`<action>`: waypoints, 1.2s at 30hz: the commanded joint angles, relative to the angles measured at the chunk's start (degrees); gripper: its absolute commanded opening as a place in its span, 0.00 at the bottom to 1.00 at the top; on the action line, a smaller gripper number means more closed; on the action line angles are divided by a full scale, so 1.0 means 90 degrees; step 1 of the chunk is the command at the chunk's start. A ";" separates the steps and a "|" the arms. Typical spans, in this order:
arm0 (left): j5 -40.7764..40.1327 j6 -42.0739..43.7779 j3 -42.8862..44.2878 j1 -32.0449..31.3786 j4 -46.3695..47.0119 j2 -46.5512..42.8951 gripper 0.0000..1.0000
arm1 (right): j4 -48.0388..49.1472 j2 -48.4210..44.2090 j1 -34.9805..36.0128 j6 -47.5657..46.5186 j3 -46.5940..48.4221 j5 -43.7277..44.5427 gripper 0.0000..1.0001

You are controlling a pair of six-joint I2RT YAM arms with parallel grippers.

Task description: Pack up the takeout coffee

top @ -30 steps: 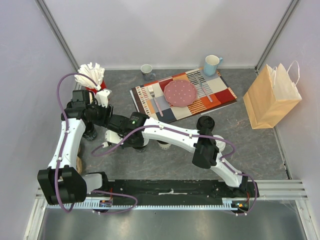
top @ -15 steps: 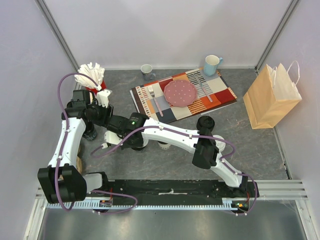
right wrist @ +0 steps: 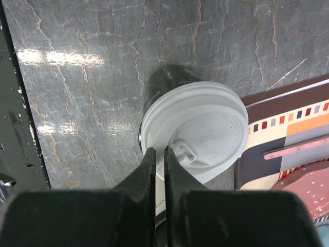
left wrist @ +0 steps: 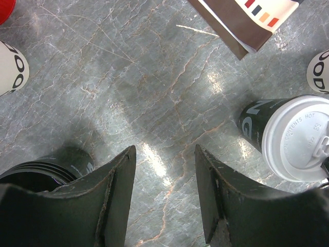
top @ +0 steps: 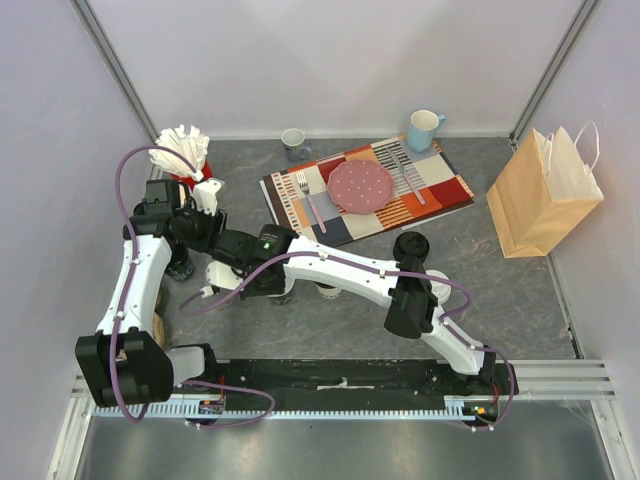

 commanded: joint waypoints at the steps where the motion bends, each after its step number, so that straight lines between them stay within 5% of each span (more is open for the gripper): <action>1: 0.0159 0.0227 -0.0037 0.0027 0.0167 -0.0031 0.56 | -0.0098 -0.0022 0.0031 -0.0013 0.0063 0.0140 0.00; 36: 0.0168 0.0247 -0.0037 0.0026 0.0147 -0.0041 0.56 | -0.0059 -0.0080 0.0167 0.0046 0.0014 0.0305 0.07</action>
